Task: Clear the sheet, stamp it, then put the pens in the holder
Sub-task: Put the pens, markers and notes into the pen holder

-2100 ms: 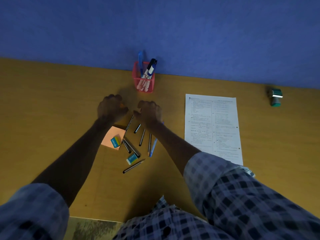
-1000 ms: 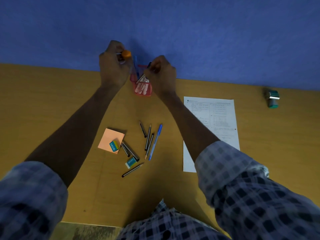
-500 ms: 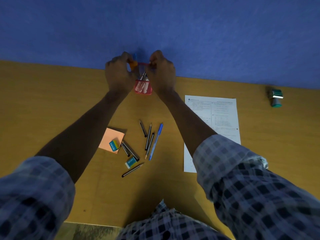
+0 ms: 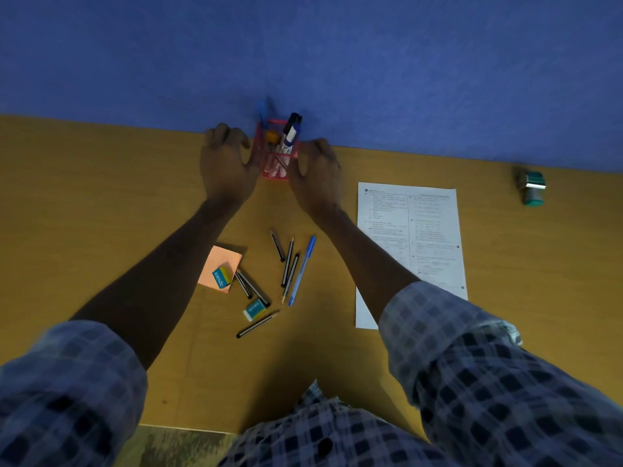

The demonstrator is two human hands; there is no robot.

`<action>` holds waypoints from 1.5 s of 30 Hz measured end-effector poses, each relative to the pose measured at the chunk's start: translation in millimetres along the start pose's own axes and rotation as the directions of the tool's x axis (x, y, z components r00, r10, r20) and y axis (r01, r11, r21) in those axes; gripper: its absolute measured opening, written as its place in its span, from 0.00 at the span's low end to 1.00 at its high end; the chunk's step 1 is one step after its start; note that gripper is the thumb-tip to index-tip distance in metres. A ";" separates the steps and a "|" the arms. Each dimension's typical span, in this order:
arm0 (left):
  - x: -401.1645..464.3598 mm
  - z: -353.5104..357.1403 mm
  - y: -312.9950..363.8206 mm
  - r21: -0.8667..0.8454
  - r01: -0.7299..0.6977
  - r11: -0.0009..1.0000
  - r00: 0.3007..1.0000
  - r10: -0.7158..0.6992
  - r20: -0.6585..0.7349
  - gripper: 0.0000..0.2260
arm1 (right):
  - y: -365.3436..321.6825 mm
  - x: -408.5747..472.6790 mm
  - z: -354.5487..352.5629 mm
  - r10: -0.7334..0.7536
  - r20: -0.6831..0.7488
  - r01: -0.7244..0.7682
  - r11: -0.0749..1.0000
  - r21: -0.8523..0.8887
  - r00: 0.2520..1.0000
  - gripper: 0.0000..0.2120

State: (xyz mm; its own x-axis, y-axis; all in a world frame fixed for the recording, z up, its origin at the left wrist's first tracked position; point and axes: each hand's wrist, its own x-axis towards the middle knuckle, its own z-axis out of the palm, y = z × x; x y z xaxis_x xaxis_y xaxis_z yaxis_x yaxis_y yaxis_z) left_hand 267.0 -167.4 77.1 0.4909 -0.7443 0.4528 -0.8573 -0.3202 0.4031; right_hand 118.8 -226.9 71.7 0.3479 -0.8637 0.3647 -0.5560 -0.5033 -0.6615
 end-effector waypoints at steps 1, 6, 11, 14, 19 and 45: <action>-7.9 -1.1 -1.9 -0.013 0.020 1.000 0.999 -0.019 0.035 0.17 | 3.5 -8.0 0.8 0.026 0.034 -0.026 1.000 0.000 0.999 0.11; -44.1 -3.0 -18.1 0.055 0.115 0.992 0.955 -0.125 0.269 0.12 | 14.6 -40.6 7.6 0.080 0.323 -0.050 0.994 -0.098 0.943 0.10; -66.7 -16.0 -37.0 0.196 0.251 0.948 0.821 -0.316 0.475 0.13 | 9.5 -61.4 15.2 0.093 0.538 0.032 0.975 -0.218 0.838 0.14; -82.4 -28.8 -47.2 0.254 0.217 0.942 0.780 -0.324 0.535 0.18 | 3.8 -68.9 21.1 0.100 0.583 0.108 0.944 -0.311 0.806 0.15; -105.5 -45.9 -57.0 0.272 0.129 0.954 0.763 -0.271 0.587 0.22 | -2.2 -77.9 24.5 0.198 0.577 0.001 0.946 -0.325 0.792 0.11; -11.1 -94.2 -31.8 -0.088 -0.002 0.996 0.740 0.061 0.670 0.12 | -1.0 -24.4 -14.0 0.246 0.398 -0.376 0.880 0.291 0.884 0.06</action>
State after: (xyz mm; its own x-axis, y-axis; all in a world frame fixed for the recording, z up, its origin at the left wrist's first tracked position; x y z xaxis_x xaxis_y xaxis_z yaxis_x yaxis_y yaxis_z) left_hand 303.4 -93.8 134.1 0.2073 -0.9628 -0.1735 -0.8414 -0.2659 0.4704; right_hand 100.3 -205.7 72.6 0.4710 -0.8763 -0.1008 -0.4003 -0.1105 -0.9097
